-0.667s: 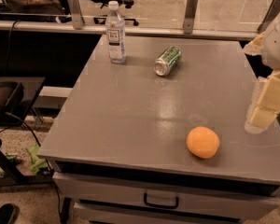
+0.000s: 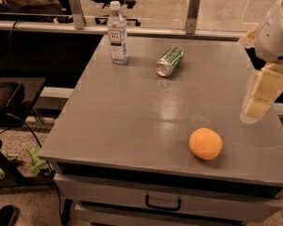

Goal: Pick green can

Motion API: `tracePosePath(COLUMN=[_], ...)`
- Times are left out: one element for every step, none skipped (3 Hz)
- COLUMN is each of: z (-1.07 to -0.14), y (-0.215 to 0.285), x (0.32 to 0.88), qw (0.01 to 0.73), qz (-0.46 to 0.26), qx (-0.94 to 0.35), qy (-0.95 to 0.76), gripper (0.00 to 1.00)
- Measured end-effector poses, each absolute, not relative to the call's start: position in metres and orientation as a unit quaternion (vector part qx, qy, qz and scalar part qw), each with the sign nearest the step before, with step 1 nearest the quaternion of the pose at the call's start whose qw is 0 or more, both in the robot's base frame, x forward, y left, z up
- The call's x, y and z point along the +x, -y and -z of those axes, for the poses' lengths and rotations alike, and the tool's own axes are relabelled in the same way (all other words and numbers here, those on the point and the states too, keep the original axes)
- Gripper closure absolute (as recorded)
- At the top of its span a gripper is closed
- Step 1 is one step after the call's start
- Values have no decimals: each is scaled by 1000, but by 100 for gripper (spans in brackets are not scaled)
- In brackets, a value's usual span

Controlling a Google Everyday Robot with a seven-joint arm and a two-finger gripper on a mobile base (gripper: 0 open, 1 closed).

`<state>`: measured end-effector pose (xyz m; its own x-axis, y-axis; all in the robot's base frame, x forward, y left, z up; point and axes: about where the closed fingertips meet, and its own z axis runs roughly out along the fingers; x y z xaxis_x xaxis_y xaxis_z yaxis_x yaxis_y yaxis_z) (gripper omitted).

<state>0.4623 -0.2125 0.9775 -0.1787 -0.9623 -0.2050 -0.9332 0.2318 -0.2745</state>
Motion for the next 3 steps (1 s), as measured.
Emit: tracePosePath(z=[-972,-966,-958], y=[207,204,193], x=[518,557,599], qw=[177,180,176], qz=[49,52,51], qx=[-649,-671,-706], qy=[-738,-717,-684], gripper=[0,0,0])
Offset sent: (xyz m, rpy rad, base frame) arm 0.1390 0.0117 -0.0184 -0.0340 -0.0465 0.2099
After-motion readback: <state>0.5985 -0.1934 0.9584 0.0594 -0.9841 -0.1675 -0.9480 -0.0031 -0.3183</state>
